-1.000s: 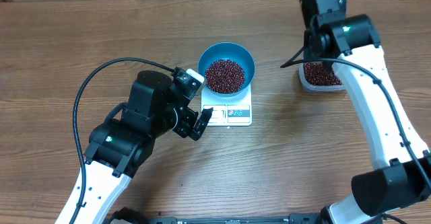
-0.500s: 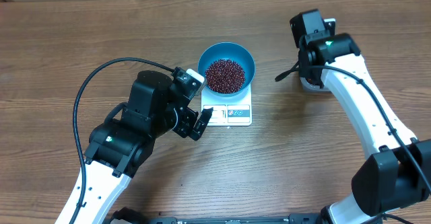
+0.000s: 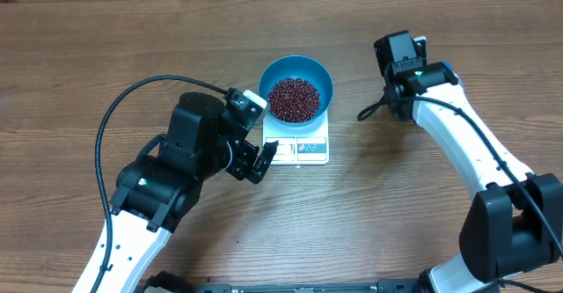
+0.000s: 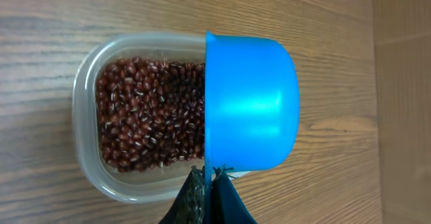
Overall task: Scoop item into bowl and weigh 150g on scale
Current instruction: 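Move the empty blue scoop with the right gripper back to the bean tub, then dip the blue scoop into the red beans with the right gripper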
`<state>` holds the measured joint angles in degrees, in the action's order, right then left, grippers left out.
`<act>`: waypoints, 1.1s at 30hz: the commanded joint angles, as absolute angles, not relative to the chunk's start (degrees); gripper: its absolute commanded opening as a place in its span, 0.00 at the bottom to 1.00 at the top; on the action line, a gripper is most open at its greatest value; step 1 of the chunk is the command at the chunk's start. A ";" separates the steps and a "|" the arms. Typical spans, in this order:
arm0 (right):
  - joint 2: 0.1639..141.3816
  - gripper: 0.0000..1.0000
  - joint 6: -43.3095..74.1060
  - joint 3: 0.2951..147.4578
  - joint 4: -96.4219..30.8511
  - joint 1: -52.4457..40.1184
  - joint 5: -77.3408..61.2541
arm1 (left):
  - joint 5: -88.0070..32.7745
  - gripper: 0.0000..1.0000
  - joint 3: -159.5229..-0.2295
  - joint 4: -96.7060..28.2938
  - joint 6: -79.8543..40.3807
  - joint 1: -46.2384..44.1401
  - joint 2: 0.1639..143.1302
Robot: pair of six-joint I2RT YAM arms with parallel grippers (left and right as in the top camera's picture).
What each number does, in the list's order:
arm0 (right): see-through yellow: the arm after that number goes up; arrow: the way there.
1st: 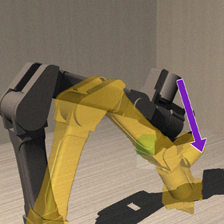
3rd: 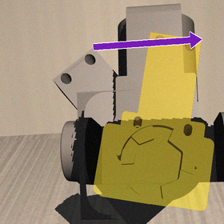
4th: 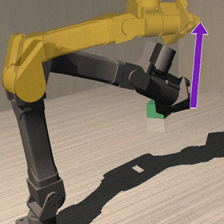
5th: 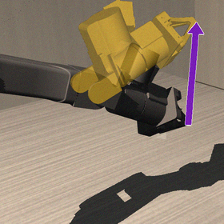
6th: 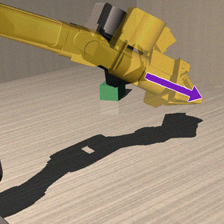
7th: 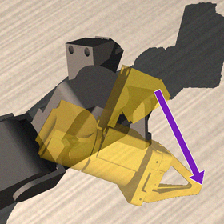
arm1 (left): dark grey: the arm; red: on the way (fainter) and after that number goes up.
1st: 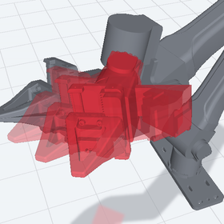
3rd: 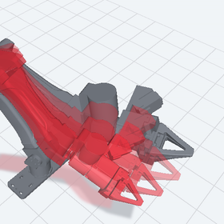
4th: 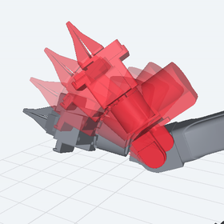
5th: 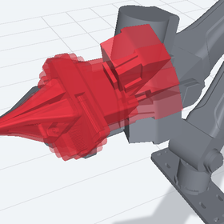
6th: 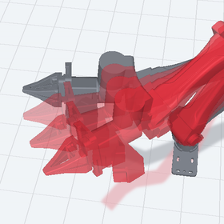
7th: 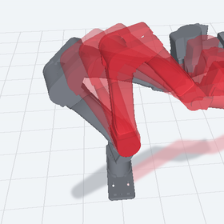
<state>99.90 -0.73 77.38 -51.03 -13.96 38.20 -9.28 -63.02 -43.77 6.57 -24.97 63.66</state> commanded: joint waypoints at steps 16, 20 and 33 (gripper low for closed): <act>103.77 0.04 -6.07 76.82 -50.39 -11.03 35.59 | -10.13 0.99 -62.78 -43.72 7.68 -24.73 63.77; 103.77 0.04 -6.07 76.82 -50.50 -10.46 31.75 | -10.13 1.00 -62.78 -43.72 7.68 -24.73 63.77; 103.77 0.04 -5.80 76.82 -51.29 -10.31 17.43 | -10.13 1.00 -62.78 -43.72 7.68 -24.73 63.77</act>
